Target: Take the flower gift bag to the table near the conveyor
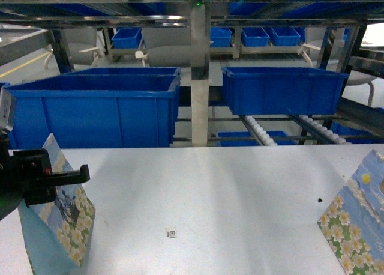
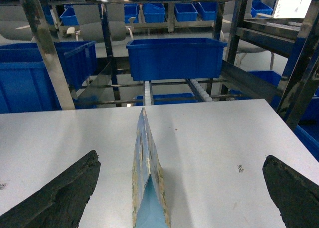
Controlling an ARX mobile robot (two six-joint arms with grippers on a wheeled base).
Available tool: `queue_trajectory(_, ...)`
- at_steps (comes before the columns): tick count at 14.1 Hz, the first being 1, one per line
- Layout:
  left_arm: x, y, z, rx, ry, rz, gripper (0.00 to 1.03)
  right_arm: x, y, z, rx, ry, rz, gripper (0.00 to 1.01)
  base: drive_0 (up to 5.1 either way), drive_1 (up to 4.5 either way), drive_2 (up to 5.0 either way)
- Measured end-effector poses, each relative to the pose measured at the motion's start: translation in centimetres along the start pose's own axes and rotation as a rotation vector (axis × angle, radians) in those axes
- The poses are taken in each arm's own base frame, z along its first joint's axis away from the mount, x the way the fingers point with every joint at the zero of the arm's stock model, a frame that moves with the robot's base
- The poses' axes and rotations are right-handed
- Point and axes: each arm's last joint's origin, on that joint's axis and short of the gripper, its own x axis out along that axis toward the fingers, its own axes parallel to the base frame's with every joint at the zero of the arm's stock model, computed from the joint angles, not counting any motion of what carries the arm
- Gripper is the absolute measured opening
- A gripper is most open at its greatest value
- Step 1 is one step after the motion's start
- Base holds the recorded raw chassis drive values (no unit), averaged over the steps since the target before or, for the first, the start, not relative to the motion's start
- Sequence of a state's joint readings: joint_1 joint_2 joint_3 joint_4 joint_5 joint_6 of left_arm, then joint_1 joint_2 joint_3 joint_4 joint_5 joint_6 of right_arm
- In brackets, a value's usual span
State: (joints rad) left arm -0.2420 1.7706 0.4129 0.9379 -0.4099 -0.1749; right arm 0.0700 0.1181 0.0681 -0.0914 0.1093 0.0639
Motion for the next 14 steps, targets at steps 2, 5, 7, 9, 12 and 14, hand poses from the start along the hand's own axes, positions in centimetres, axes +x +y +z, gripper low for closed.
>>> queue_trajectory(2, -2.6, -0.2, -0.1, 0.027, 0.007, -0.033, 0.53, 0.0, 0.0, 0.0, 0.0, 0.0, 0.0, 0.98, 0.0, 0.0, 0.0)
queue_trajectory(5, -5.9, -0.1, 1.5, 0.029, -0.014, -0.126, 0.99, 0.0, 0.0, 0.0, 0.0, 0.0, 0.0, 0.98, 0.0, 0.0, 0.0)
queue_trajectory(7, -8.2, 0.4, 2.3, 0.044, -0.006, -0.157, 0.98, 0.0, 0.0, 0.0, 0.0, 0.0, 0.0, 0.98, 0.0, 0.0, 0.0)
queue_trajectory(9, -10.4, 1.3, 3.2, 0.033, -0.009, -0.189, 0.98, 0.0, 0.0, 0.0, 0.0, 0.0, 0.0, 0.98, 0.0, 0.0, 0.0)
queue_trajectory(12, -13.7, 2.6, 4.0, 0.025, -0.01, -0.272, 0.98, 0.0, 0.0, 0.0, 0.0, 0.0, 0.0, 0.98, 0.0, 0.0, 0.0)
queue_trajectory(14, -15.7, 3.0, 4.6, 0.03, -0.021, -0.343, 0.98, 0.0, 0.0, 0.0, 0.0, 0.0, 0.0, 0.98, 0.0, 0.0, 0.0)
